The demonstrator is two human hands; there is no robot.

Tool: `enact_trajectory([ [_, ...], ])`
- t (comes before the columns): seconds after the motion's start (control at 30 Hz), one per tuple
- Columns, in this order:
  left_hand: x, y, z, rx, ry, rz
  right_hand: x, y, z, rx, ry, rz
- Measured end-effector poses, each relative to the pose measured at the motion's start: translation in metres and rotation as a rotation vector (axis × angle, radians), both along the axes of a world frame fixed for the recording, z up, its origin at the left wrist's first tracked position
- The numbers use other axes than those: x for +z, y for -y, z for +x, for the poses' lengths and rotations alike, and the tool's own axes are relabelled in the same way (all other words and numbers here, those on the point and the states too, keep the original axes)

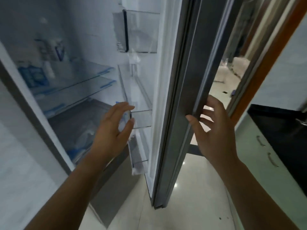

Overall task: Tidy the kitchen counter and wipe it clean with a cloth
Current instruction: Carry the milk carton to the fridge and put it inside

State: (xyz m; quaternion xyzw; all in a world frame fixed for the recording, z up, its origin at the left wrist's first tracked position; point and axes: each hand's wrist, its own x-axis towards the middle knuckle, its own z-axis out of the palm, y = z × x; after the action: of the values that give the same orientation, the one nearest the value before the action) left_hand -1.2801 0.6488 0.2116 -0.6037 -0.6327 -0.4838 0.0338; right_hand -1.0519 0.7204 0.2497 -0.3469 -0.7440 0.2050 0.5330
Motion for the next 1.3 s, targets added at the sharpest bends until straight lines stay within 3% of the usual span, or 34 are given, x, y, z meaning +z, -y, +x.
enact_trajectory([
  [0.23, 0.004, 0.06, -0.001, 0.368, -0.025, -0.124, -0.016, 0.01, -0.037, 0.302, 0.08, 0.173],
  [0.47, 0.028, 0.103, -0.012, 0.508, -0.089, -0.124, -0.018, 0.003, -0.104, 0.65, 0.113, 0.275],
  [0.83, 0.047, 0.097, -0.079, 0.53, -0.068, -0.109, -0.01, -0.024, -0.217, 0.599, 0.042, 0.362],
  [1.0, 0.046, 0.089, -0.1, 0.49, 0.025, -0.052, -0.012, -0.027, -0.254, 0.588, 0.046, 0.405],
  [1.3, 0.048, 0.071, -0.145, 0.643, 0.199, -0.038, -0.019, -0.038, -0.322, 0.573, 0.174, 0.502],
])
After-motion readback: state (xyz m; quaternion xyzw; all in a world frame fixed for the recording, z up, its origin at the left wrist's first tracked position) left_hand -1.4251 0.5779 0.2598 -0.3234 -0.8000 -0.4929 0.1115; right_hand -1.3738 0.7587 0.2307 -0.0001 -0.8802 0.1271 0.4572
